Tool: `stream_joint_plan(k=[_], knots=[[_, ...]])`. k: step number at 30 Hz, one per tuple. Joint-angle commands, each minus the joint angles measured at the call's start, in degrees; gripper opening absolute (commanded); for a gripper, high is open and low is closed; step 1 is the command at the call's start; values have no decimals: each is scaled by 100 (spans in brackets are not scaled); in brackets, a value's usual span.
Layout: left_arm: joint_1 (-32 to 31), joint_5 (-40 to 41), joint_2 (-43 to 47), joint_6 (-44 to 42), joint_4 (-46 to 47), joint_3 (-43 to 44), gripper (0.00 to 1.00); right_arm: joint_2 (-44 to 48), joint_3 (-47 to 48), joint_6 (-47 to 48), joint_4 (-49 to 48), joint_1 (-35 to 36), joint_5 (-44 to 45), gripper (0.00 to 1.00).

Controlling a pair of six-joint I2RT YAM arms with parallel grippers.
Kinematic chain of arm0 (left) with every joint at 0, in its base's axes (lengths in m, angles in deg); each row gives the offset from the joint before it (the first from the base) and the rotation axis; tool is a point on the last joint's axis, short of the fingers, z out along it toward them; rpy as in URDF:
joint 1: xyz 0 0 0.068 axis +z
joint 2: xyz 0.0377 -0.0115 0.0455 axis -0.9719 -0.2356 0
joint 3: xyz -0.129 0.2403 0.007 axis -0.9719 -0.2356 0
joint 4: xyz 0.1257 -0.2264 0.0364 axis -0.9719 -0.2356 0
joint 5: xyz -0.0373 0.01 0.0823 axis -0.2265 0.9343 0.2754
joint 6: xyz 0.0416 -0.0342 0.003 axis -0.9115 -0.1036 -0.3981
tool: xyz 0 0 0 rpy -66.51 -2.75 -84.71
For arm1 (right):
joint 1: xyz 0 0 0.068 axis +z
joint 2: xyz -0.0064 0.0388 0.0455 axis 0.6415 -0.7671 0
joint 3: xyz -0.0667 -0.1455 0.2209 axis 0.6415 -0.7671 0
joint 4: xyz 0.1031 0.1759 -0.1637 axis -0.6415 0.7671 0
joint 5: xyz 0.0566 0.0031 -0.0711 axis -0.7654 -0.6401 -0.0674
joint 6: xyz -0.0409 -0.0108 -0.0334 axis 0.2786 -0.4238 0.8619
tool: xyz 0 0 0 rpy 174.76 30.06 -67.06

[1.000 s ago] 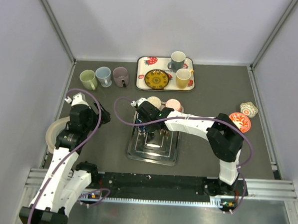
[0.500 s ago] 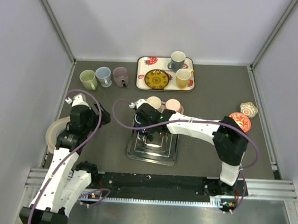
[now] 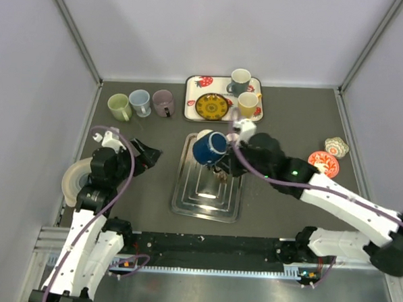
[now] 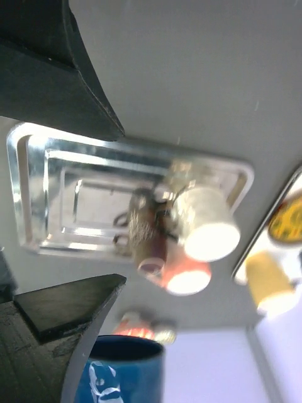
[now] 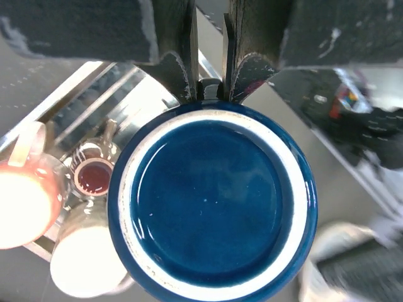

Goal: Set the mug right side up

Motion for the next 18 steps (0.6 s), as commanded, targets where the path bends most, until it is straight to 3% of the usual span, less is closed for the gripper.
stream_joint_plan(k=[1,2,4,6,13,14,18], knots=[[-31,-2097,165,1158,2473,-712,93,1297,-659,-1152,-1926,-759,-1219,0],[-40,-2639,209,1431,3152,-1097,95,1429,-843,-1362,-2085,-856,-1298,0],[-179,-2907,218,2161,4695,-1451,99,1718,-976,-1548,-2402,-1041,-1544,0],[-364,-2970,174,2478,5309,-1715,99,1852,-1213,-1873,-2832,-1146,-1904,0],[-1927,-2197,-37,2075,5768,-1584,99,1976,-2197,-3559,-5222,-1744,-2924,0],[-2034,-2179,-80,2058,6204,-1688,99,1914,-2390,-3927,-5738,-1858,-2995,0],[-2316,-2258,-458,2110,6639,-1663,99,1747,-2594,-4264,-6296,-1903,-3171,0]])
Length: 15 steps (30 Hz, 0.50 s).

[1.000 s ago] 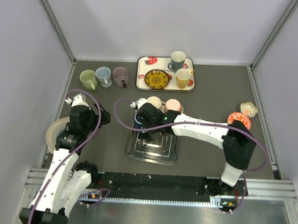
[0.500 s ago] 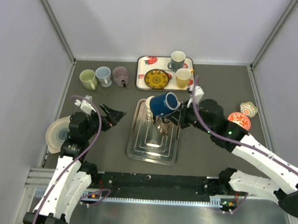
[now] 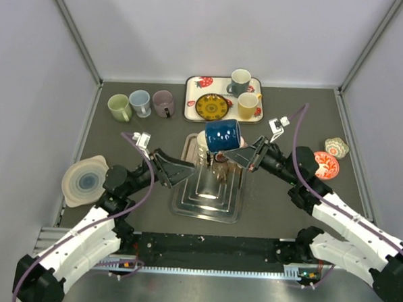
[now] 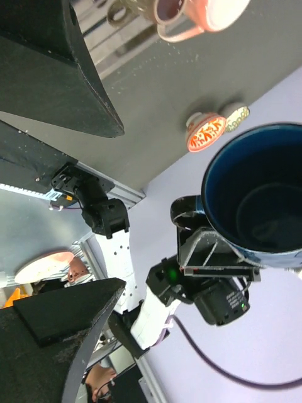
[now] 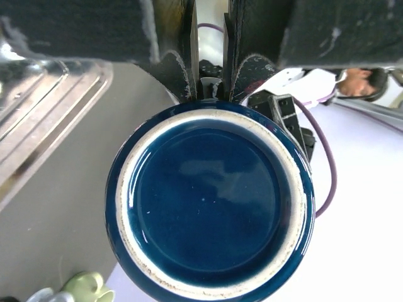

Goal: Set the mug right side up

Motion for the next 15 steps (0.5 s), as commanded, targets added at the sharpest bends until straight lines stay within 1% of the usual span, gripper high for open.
stream_joint_plan(k=[1,6,9,12,15], knots=[[-285,28,-482,38,1153,98,98,-65,-19,-877,-2095,-86,-513,0],[-654,-7,-1072,30,1548,292,89,-206,-125,-1079,-2500,-86,-601,0],[-795,54,-1362,29,1750,389,86,-224,-151,-1079,-2509,-86,-636,0],[-901,195,-1538,126,2206,424,84,-197,-204,-1027,-2457,-86,-654,0],[-980,239,-1670,161,2418,573,84,-145,-292,-974,-2386,-95,-645,0]])
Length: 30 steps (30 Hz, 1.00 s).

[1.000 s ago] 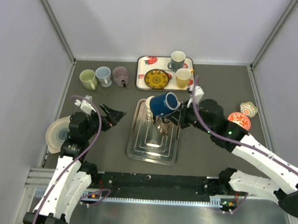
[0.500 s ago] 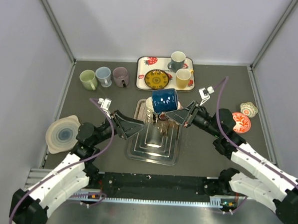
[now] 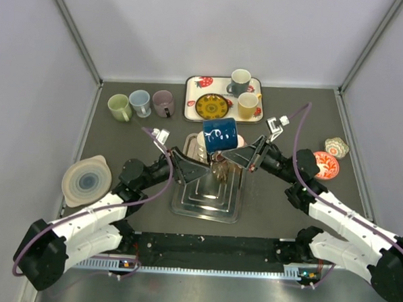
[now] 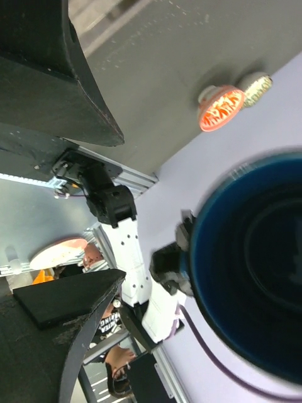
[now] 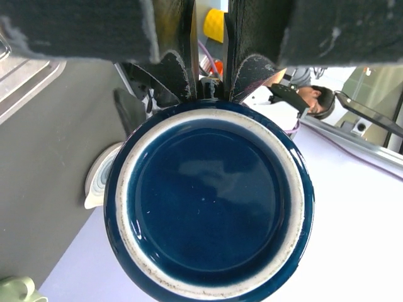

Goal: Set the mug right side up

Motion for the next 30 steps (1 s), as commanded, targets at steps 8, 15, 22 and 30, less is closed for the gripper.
stream_joint_plan(k=[8,15,22,30], knots=[[-359,220,-514,8,1062,827,82,236,-63,146,-615,-27,-51,0],[-438,307,-778,95,1246,941,75,280,-71,181,-554,-19,-112,0],[-429,509,-1120,587,1817,1091,59,263,-115,322,-527,43,-156,0],[-429,747,-1437,1194,2529,1143,51,263,-317,427,-659,61,-323,0]])
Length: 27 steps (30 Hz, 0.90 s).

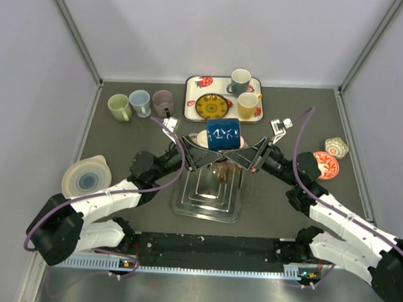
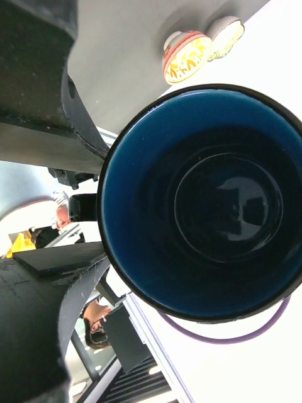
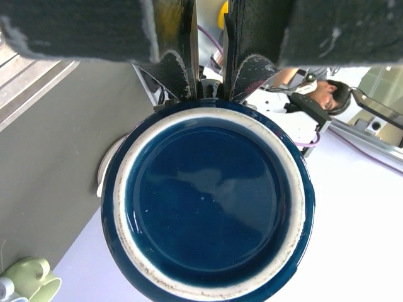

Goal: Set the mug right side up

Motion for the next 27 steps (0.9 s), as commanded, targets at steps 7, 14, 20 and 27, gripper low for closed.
stream_joint_plan(k=[7,14,20,27], knots=[[-27,556,4,377,1144,359,48,202,-169,483,-361,109,-669,0],[-27,398,-145,359,1258,403,13,228,-161,527,-361,170,-775,0],[-27,258,-85,246,1058,429,0,263,14,843,78,258,-775,0],[-18,284,583,-1089,-1428,807,0,377,568,2046,1773,565,-372,1]])
